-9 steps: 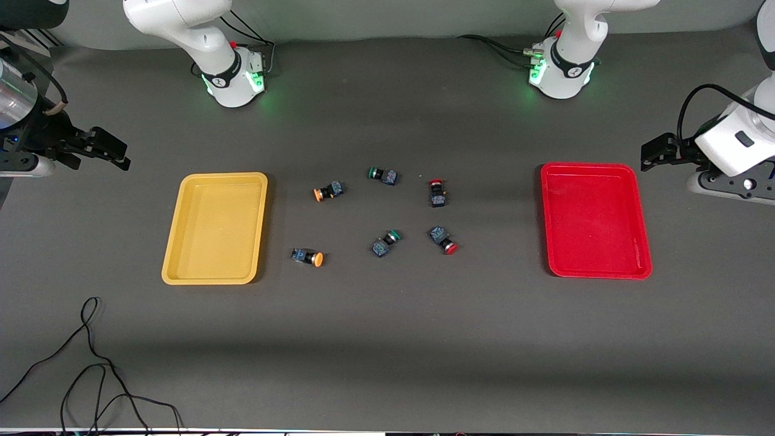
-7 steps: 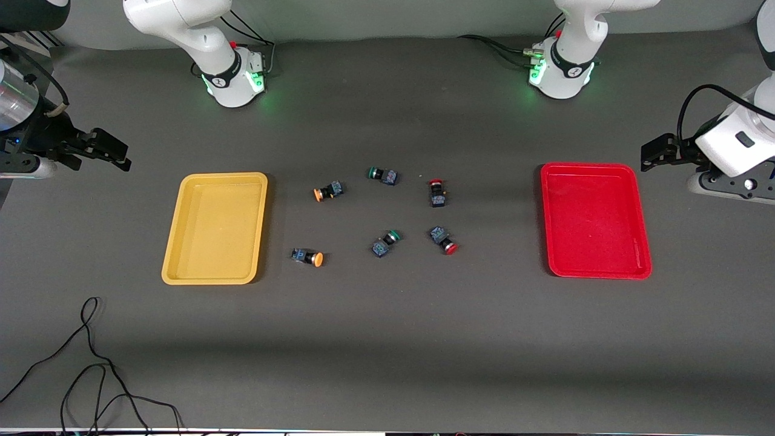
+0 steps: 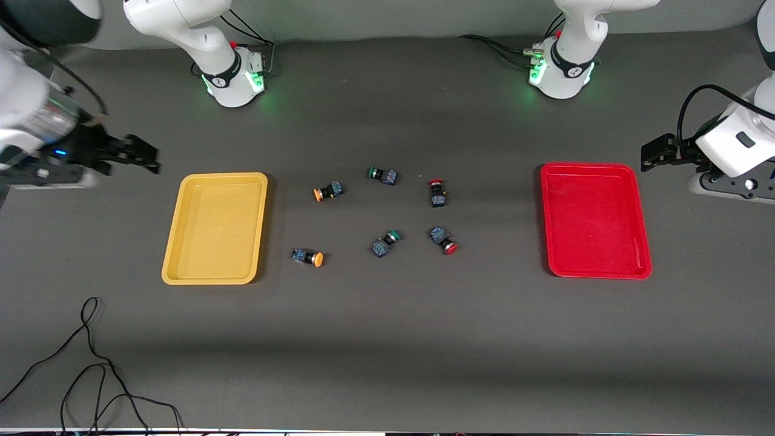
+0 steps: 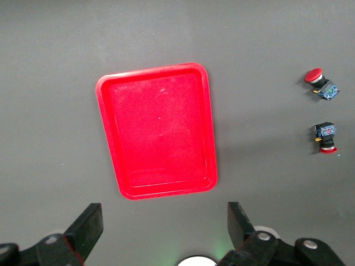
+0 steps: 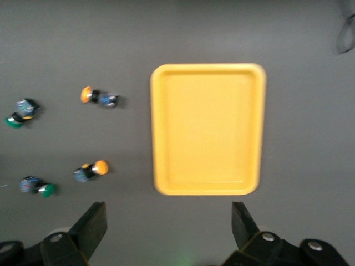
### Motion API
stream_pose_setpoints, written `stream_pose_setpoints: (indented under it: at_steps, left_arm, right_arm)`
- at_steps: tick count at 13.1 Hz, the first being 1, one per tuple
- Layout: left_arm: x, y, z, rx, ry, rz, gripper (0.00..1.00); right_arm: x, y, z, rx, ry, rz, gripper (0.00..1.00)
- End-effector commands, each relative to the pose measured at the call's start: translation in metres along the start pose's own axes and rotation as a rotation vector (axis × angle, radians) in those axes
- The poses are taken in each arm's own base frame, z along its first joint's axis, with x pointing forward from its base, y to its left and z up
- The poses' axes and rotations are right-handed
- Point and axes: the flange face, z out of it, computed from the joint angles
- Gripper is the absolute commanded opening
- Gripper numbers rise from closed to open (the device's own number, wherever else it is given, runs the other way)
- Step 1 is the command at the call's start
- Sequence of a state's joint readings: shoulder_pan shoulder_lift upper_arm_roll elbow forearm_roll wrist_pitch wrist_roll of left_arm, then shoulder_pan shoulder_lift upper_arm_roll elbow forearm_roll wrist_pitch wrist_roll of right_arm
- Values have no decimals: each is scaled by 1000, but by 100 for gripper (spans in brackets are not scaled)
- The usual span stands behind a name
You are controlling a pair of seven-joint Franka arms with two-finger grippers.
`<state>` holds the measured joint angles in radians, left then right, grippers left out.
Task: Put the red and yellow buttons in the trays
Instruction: 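Reach the right gripper to an orange button while the left gripper reaches a red button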
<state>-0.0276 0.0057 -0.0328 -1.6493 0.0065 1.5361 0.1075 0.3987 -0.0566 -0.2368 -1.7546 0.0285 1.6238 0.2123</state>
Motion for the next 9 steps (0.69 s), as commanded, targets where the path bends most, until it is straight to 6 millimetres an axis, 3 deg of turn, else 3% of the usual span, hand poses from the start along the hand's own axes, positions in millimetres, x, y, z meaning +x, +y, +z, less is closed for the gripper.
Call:
stream_pose_setpoints:
  at_steps: [1,3,5,7,9]
  left_arm:
    - [-2,9,-5,1,-7,-16,100]
    - [-2,11,-3,-3,-11,-22,100]
    - [0,39,19,3,-37,-53,100]
    - [0,81,49,-2,-57,-53,100]
    - [-7,137,72,-45,-18,-130,100]
  right_arm:
    - [17,-68,42,7,-33,147,100]
    - [12,-127,78,-31,-55,255,100]
    - [-4,-167,114,-46,-78,380,100]
    - [-20,-183,155,-17,-97,515,100]
    - [-37,-201,203,-4,-75,644,100]
